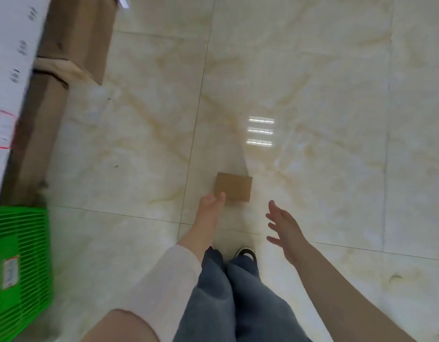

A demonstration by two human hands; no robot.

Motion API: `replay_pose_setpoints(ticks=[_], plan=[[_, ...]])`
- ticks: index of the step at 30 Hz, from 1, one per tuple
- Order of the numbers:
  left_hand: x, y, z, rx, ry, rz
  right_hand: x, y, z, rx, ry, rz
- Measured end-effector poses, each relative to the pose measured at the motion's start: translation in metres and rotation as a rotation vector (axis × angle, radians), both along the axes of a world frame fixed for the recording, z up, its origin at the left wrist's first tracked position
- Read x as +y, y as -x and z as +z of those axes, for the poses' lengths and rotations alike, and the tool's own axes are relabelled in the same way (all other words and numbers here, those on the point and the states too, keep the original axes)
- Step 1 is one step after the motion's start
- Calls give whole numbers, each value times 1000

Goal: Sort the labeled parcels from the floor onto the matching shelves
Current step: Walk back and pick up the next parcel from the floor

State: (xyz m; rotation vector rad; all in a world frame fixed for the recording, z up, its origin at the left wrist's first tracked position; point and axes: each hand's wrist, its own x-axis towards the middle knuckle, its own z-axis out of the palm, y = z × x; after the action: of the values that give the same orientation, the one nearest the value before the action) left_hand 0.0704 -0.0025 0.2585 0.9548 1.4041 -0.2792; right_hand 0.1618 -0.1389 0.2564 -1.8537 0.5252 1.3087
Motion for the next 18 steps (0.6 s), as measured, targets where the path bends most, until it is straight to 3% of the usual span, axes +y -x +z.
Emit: replay_pose_setpoints(ticks=[5, 9, 14, 18], plan=[[39, -23, -159, -8, -62, -80, 31, -29, -163, -33, 47, 182], [50, -30, -237, -20, -62, -166, 46, -39, -237, -37, 9, 212], [40, -28, -262, -65, -53, -201, 47, -38, -271, -97, -20, 142], [34, -24, -236, -54, -57, -170, 43, -33, -245, -101, -44, 116]])
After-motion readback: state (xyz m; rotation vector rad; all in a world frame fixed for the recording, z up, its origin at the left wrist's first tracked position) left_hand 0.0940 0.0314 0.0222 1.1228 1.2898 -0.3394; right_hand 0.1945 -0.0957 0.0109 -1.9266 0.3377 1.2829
